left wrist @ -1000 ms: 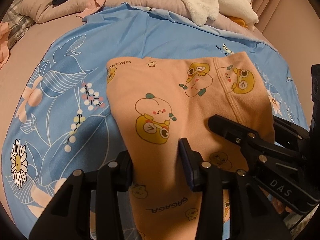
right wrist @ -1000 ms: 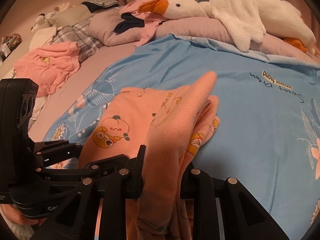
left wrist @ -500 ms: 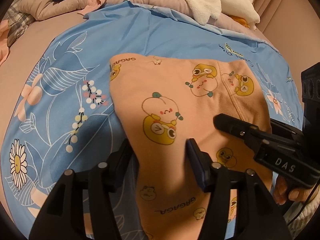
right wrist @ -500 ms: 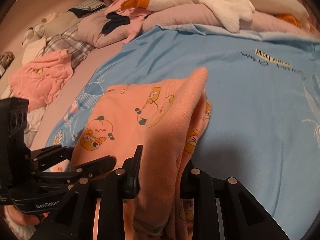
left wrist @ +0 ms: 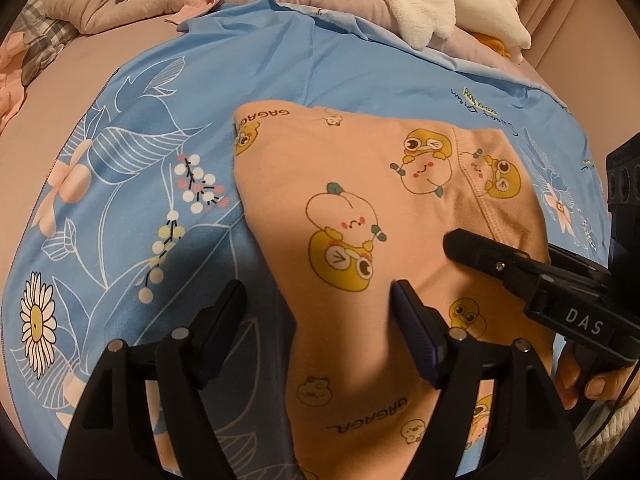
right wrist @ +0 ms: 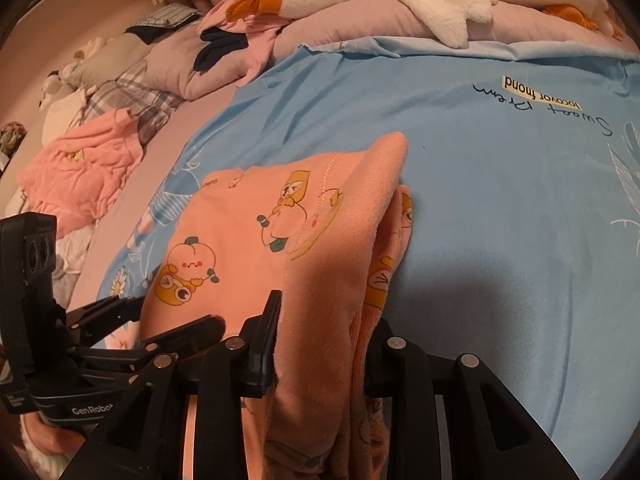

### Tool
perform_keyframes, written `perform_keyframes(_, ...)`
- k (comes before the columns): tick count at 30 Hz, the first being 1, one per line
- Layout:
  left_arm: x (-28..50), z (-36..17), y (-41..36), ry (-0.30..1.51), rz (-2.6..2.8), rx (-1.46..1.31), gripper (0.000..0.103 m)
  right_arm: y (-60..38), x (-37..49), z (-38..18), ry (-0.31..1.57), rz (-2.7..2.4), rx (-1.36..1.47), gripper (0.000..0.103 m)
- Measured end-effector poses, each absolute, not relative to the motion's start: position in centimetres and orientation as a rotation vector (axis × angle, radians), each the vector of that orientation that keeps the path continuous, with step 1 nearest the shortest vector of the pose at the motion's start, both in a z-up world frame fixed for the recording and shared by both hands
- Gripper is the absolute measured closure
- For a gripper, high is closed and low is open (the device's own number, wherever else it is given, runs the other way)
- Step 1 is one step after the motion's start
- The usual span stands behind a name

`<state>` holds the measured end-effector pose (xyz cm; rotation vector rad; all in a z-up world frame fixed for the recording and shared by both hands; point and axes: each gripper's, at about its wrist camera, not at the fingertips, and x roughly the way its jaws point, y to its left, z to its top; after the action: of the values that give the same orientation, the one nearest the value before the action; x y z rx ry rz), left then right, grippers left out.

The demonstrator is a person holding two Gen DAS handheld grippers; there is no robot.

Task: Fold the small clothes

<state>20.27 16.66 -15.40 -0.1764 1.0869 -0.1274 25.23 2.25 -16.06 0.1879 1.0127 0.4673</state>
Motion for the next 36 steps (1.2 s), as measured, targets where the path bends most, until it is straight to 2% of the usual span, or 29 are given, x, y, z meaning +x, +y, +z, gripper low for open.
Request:
perform_keyframes(12,20.0,-15.5,16.8,1.104,-0.078,-0.15,0.011,0.9,25.4,-15.6,1.014,0.478,0.22,0.066)
perform_keyframes(24,18.3,-14.9,17.2,1.107,-0.018,-0.134,0.009,-0.5,24.3,-14.2,0.967,0.433,0.18,0.065)
perform_keyframes(28,17.5,-15.1,17.1,1.116,0.011,-0.11,0.003,-0.8,23.4,-13.1,0.925,0.418,0.135,0.065)
perform_keyframes(36,16.0,-14.8,17.3,1.113,0.064,-0.124,0.001,0.7,20.4,-12.4,0.91,0.516,0.053,0.065)
